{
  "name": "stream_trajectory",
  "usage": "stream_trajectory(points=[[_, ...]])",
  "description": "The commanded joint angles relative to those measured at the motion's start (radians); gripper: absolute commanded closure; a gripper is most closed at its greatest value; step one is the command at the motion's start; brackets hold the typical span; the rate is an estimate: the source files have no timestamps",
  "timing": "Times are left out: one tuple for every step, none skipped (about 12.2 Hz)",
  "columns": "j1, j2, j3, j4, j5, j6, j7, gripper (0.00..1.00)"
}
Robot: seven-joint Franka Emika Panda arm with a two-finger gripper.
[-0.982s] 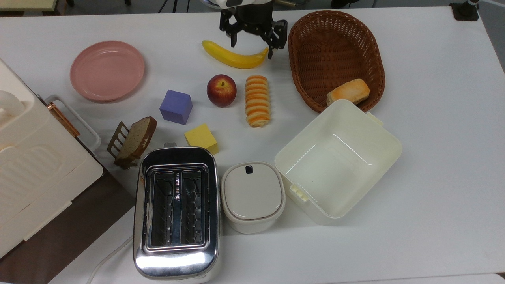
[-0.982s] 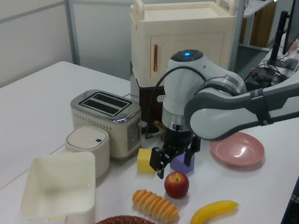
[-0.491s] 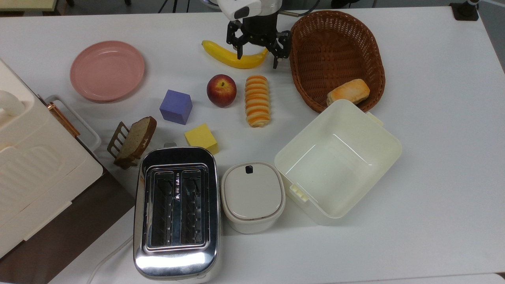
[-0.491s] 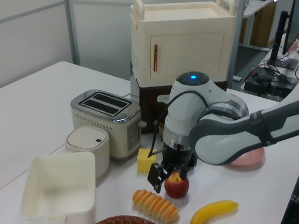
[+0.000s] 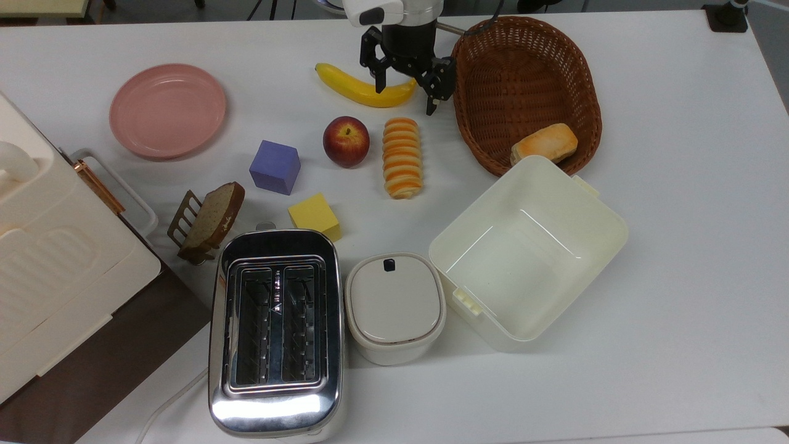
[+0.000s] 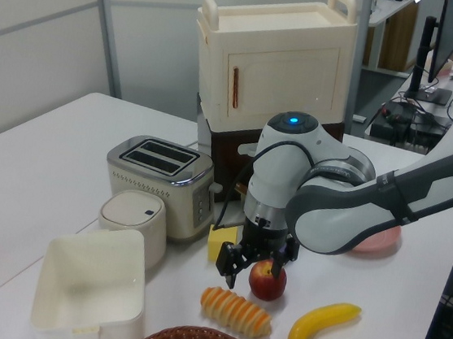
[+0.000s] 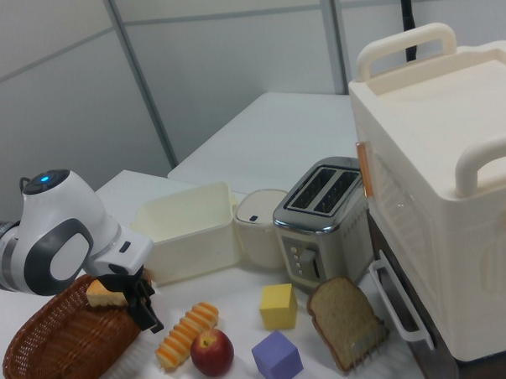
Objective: Put the bread in the basket
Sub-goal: 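Lower the gripper down onto the striped bread loaf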
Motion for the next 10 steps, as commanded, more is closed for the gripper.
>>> stream_trajectory(points=[[0.011,0.004,-0.004,-0.018,0.008,0.023,0.097,0.0],[0.014,0.012,-0.002,-0.019,0.008,0.023,0.098,0.0],[0.014,0.021,-0.004,-0.019,0.006,0.025,0.109,0.0],[0.016,0.027,-0.004,-0.019,0.0,0.025,0.117,0.0],[0.017,0.044,-0.004,-0.018,-0.006,0.025,0.115,0.0],[0.02,0.058,-0.004,-0.018,-0.017,0.026,0.115,0.0],[0.029,0.075,-0.002,-0.013,-0.035,0.028,0.117,0.0],[0.03,0.084,-0.004,-0.011,-0.047,0.031,0.117,0.0],[0.03,0.087,-0.004,-0.01,-0.047,0.031,0.115,0.0],[0.03,0.09,-0.004,-0.01,-0.057,0.034,0.114,0.0]])
